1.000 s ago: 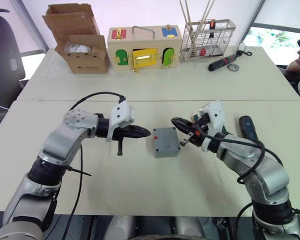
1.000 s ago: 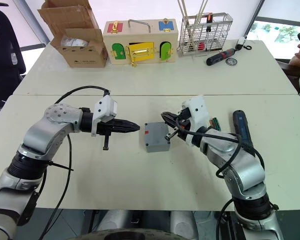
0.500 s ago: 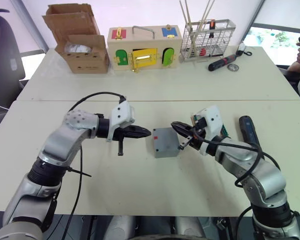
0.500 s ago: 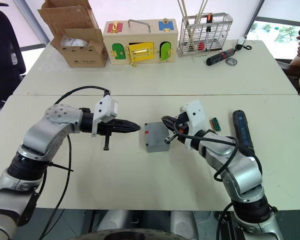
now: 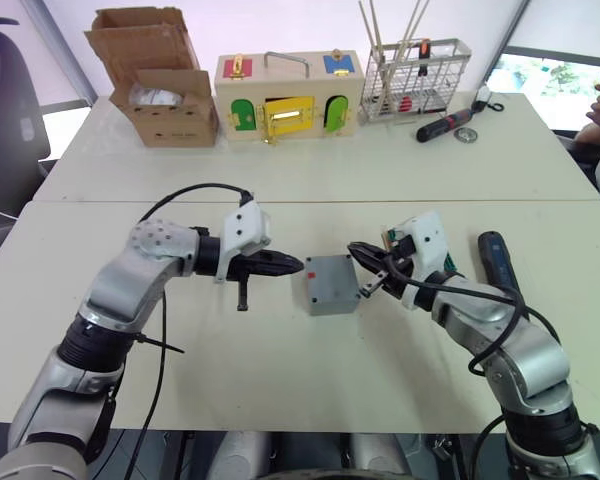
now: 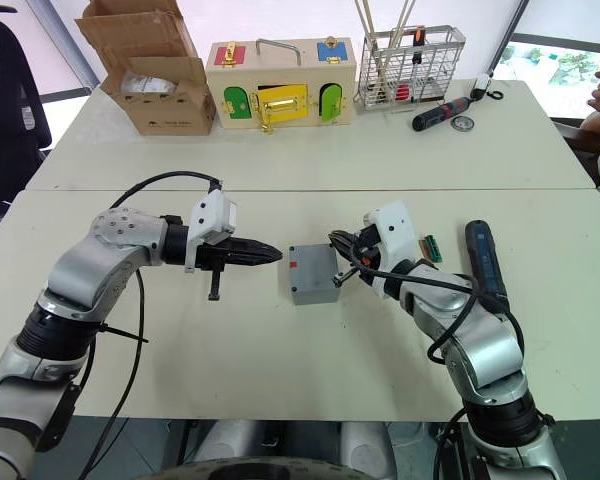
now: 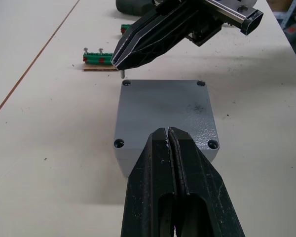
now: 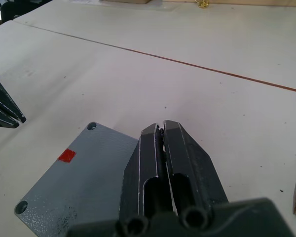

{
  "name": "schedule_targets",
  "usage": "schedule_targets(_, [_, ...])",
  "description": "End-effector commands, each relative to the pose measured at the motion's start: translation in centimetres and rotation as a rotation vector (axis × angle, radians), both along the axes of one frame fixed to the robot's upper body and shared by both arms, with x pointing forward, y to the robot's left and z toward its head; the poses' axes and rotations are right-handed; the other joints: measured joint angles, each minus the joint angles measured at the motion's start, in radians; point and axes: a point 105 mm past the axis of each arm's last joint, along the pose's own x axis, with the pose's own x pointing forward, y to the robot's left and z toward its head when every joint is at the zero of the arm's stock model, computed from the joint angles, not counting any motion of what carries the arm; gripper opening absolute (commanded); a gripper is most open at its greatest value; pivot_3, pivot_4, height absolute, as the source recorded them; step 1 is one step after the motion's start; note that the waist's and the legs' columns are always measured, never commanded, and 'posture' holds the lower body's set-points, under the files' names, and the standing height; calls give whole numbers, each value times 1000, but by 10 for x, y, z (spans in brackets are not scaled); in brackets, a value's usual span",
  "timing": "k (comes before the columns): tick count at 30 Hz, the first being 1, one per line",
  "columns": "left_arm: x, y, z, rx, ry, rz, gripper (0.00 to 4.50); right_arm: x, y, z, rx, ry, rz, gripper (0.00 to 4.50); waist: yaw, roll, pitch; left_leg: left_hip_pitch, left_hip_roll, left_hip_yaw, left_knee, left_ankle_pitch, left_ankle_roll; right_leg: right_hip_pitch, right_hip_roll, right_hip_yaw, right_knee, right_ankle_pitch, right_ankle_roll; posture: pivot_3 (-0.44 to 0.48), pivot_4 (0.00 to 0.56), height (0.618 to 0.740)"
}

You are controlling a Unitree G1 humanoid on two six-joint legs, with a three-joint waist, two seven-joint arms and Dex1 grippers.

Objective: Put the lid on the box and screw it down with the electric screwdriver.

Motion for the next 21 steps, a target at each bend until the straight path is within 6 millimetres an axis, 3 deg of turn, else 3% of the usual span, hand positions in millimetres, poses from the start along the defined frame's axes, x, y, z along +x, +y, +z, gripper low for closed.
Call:
schedule_targets(1, [-2,-2,11,-6,-46,-13,0,-1,2,4,10,-27,9,20,0,0,0,0,0,0,0,0,0,0,0,0,0,0,0,0,150,740])
schedule_targets(21, [-1,-5,12,-13,-50,-16,0,-1,4,-2,8,-5,21,20,0,0,0,0,0,0,0,0,0,0,0,0,0,0,0,0,150,740])
